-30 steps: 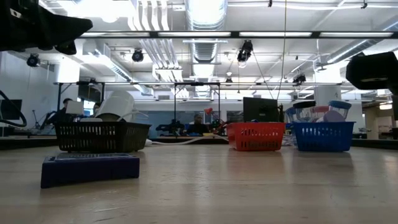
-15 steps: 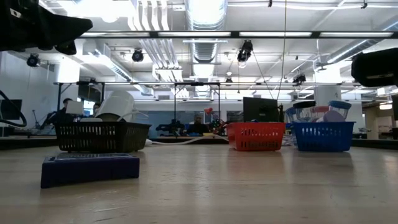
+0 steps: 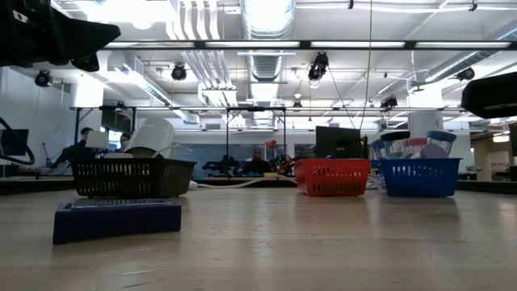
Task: Pick & Place Office items
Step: Put the light blue digital clock into the black bin
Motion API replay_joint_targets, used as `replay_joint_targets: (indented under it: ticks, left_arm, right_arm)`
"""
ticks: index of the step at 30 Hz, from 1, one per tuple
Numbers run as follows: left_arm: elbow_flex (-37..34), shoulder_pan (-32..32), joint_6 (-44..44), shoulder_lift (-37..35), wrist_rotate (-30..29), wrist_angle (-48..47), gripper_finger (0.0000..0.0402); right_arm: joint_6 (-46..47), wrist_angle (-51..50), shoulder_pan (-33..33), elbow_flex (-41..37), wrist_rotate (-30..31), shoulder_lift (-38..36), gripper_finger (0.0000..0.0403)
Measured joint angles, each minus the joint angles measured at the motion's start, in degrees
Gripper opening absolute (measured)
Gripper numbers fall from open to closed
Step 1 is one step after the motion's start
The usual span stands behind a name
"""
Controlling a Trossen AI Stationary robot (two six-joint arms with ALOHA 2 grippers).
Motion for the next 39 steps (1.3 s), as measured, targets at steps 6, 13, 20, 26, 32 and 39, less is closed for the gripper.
replay_joint_targets:
  ticks: [6,13,20,26,32,39]
  left_arm:
    - [0.0,0.0,0.0,0.0,0.0,0.0,0.0012]
    - [0.0,0.0,0.0,0.0,0.0,0.0,0.0012]
    - [0.0,0.0,-0.2,0.0,0.0,0.0,0.0012]
    - [0.0,0.0,-0.2,0.0,0.0,0.0,0.0012]
    - [0.0,0.0,-0.2,0.0,0.0,0.0,0.0012]
    - [0.0,0.0,-0.2,0.0,0.0,0.0,0.0012]
  right_arm:
    - [1.9,-2.0,0.0,-0.1,0.0,-2.1,0.0151]
    - [4.1,-3.3,0.0,-0.5,2.6,-6.3,0.0151]
    - [5.7,7.6,0.0,-7.0,11.5,-21.4,0.0151]
    - [0.0,30.3,-2.3,-18.2,16.9,-38.8,0.0151]
    - [-3.6,49.4,-5.2,-32.2,19.4,-56.4,0.0151]
    - [-6.4,56.6,-6.9,-43.2,25.0,-73.0,0.0151]
